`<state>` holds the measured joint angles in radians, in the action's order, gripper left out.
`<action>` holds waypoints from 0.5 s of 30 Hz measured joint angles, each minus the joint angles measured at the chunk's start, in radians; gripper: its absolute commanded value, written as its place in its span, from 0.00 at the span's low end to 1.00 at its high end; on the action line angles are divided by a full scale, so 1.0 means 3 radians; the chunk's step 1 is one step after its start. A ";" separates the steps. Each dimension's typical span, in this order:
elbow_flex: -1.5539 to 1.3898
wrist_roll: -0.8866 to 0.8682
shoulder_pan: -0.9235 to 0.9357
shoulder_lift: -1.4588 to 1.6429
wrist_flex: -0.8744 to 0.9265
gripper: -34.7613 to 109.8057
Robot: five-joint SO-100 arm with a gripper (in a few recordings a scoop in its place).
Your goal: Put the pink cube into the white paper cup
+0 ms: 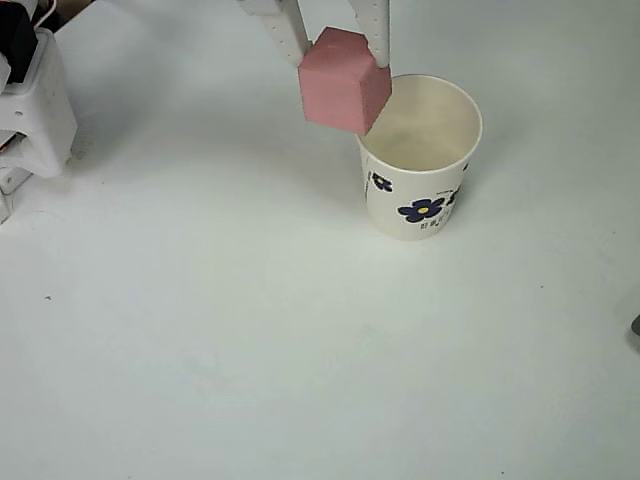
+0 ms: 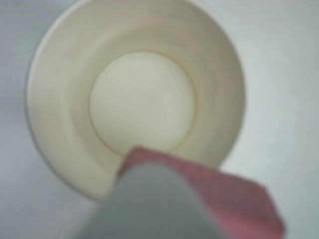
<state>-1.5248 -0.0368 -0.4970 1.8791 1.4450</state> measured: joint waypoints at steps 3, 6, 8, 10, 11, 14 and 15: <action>0.0102 0.0051 -0.0010 -0.0123 0.0000 0.32; 0.0205 0.0056 -0.0020 -0.0225 0.0000 0.32; 0.0281 0.0092 -0.0020 -0.0312 0.0000 0.32; 0.0327 0.0107 -0.0020 -0.0383 0.0000 0.32; 0.0363 0.0107 -0.0020 -0.0414 0.0000 0.32; 0.0481 0.0107 -0.0020 -0.0496 0.0000 0.32; 0.0516 0.0107 -0.0020 -0.0527 0.0000 0.32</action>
<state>-1.3698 -0.0046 -0.5031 1.7211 1.4450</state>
